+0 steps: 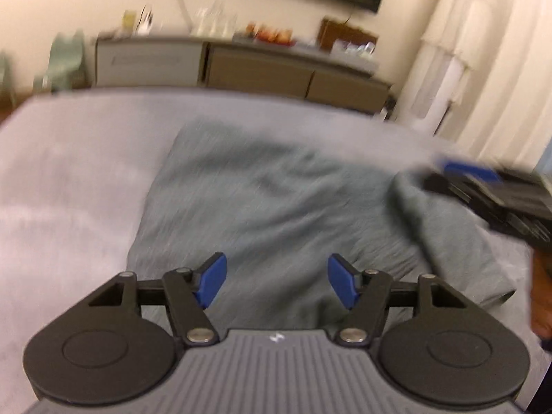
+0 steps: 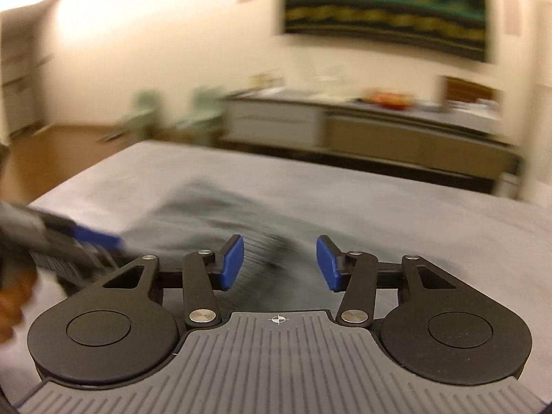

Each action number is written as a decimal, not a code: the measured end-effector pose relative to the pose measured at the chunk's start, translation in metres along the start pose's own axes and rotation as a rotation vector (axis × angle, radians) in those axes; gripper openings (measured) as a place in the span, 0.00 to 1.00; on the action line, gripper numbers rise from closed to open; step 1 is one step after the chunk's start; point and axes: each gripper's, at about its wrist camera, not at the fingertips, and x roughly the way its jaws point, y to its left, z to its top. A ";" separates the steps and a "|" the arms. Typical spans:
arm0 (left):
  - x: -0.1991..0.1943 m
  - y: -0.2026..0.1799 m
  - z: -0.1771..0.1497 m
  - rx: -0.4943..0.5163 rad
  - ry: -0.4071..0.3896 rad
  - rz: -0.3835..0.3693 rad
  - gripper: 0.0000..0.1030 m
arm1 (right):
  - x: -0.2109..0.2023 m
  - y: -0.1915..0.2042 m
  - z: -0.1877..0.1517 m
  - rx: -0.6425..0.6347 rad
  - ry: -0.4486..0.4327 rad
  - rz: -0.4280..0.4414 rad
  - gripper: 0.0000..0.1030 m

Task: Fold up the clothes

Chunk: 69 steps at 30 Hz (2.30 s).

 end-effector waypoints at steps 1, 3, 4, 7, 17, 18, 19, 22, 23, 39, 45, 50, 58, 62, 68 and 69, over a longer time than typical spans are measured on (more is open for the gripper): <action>0.005 0.004 -0.006 0.001 0.027 0.001 0.63 | 0.025 0.014 0.010 -0.029 0.028 0.028 0.48; 0.009 0.003 -0.017 0.040 0.031 0.012 0.63 | 0.081 0.038 0.024 -0.075 0.107 0.064 0.47; 0.009 0.002 -0.020 0.064 0.021 0.019 0.63 | 0.109 0.044 0.027 -0.091 0.165 0.064 0.47; 0.009 0.000 -0.022 0.075 0.021 0.023 0.64 | 0.170 0.048 0.032 -0.074 0.318 0.030 0.48; 0.010 -0.006 -0.021 0.040 0.040 0.039 0.67 | 0.200 0.079 0.087 -0.067 0.349 0.066 0.46; 0.010 -0.006 -0.020 0.039 0.041 0.043 0.66 | 0.218 0.084 0.084 -0.089 0.382 0.066 0.45; 0.010 -0.007 -0.020 0.042 0.041 0.049 0.66 | 0.232 0.085 0.081 -0.095 0.394 0.060 0.55; 0.004 -0.005 -0.021 0.034 0.044 0.053 0.66 | 0.230 0.071 0.087 -0.023 0.367 0.075 0.55; 0.001 -0.003 -0.019 0.017 0.046 0.036 0.66 | 0.211 0.065 0.088 -0.005 0.351 0.087 0.53; -0.024 -0.053 0.014 0.070 -0.082 -0.034 0.73 | -0.070 -0.062 -0.034 0.331 0.040 -0.027 0.89; 0.001 -0.144 0.053 0.136 -0.030 -0.157 0.86 | -0.146 -0.123 -0.117 0.470 0.091 -0.375 0.88; 0.043 -0.264 0.078 0.353 0.092 -0.133 0.92 | -0.156 -0.109 -0.117 0.395 0.081 -0.245 0.22; 0.128 -0.311 0.059 0.561 0.295 0.103 0.25 | -0.173 -0.055 -0.097 0.060 -0.071 -0.290 0.12; 0.118 -0.284 0.071 0.438 0.294 0.050 0.17 | -0.171 -0.070 -0.101 0.148 -0.054 -0.395 0.97; 0.097 -0.268 0.090 0.333 0.276 -0.043 0.17 | -0.165 -0.083 -0.098 0.230 0.018 -0.194 0.25; 0.089 -0.265 0.095 0.306 0.265 -0.082 0.17 | -0.175 -0.078 -0.096 0.191 -0.007 -0.217 0.23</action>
